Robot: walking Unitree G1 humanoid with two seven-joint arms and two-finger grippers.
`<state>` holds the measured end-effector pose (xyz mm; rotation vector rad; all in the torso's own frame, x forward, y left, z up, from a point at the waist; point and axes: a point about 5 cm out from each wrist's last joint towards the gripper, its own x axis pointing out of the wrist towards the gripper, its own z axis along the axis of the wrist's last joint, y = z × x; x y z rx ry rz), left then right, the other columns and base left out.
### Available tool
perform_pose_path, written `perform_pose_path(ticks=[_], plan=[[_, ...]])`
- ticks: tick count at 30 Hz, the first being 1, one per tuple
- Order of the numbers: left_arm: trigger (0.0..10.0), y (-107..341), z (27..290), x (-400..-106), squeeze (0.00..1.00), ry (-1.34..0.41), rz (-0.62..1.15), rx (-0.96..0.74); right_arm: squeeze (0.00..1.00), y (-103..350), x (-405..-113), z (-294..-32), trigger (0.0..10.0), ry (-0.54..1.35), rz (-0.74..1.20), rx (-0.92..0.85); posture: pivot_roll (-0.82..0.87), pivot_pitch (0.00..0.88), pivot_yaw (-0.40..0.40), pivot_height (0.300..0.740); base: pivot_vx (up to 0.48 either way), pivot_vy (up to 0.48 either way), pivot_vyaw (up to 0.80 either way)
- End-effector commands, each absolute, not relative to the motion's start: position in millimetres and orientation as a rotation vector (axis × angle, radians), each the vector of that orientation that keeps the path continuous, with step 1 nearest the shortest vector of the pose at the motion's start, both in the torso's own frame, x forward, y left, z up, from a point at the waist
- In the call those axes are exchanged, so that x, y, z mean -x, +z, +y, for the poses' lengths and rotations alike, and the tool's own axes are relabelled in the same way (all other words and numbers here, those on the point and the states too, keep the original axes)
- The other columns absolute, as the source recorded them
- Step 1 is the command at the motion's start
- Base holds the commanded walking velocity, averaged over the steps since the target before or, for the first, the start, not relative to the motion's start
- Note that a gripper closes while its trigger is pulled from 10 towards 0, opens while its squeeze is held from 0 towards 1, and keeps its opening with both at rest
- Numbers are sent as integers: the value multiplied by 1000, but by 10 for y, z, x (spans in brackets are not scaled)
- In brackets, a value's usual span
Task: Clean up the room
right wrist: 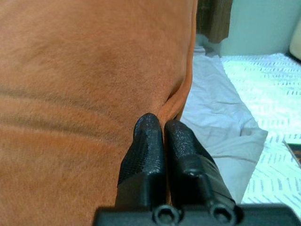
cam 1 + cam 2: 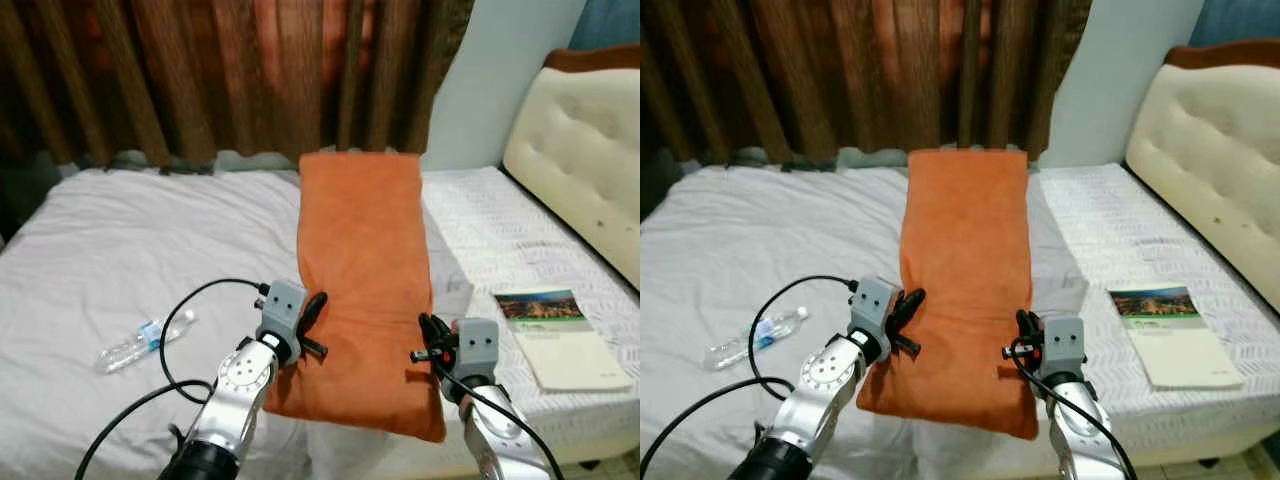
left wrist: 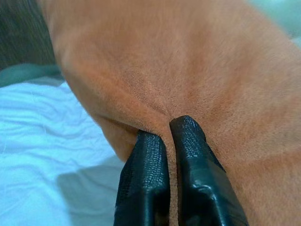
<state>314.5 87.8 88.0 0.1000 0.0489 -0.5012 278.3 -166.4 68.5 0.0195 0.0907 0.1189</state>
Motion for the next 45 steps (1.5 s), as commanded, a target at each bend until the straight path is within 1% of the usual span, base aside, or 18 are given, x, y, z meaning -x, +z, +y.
perform_pose_path(ticks=[1,9,13,21,27,34,38,45], plan=[[10000,932,1011,-3162,0,-447,12,-123,0,790,-2825,-1810,10000,69,48,-10,-63,0,-35,740,0,-412,0],[10000,918,882,-3094,0,-508,2,-120,0,748,-2816,-1813,10000,71,64,-15,-67,0,-32,740,0,-435,0],[10000,918,946,-3157,0,-456,21,-131,0,747,-2822,-1810,10000,73,66,-15,-68,0,-29,740,0,-441,0],[10000,904,1127,-3265,0,-335,61,-87,0,721,-2818,-1808,10000,92,87,-14,-70,0,-37,740,318,-349,0],[10000,876,1132,-3271,0,-316,76,-82,0,719,-2833,-1809,10000,99,92,-10,-69,0,-39,740,405,-254,0],[10000,842,1134,-3280,0,-289,95,-60,0,720,-2848,-1813,10000,112,99,0,-67,0,-43,740,419,0,0],[10000,817,1200,-3310,0,-258,120,-44,0,711,-2855,-1805,10000,120,103,7,-66,0,-42,740,428,0,0],[10000,816,1195,-3316,0,-260,121,-53,0,703,-2851,-1786,10000,129,106,9,-66,0,-41,740,430,0,0]])
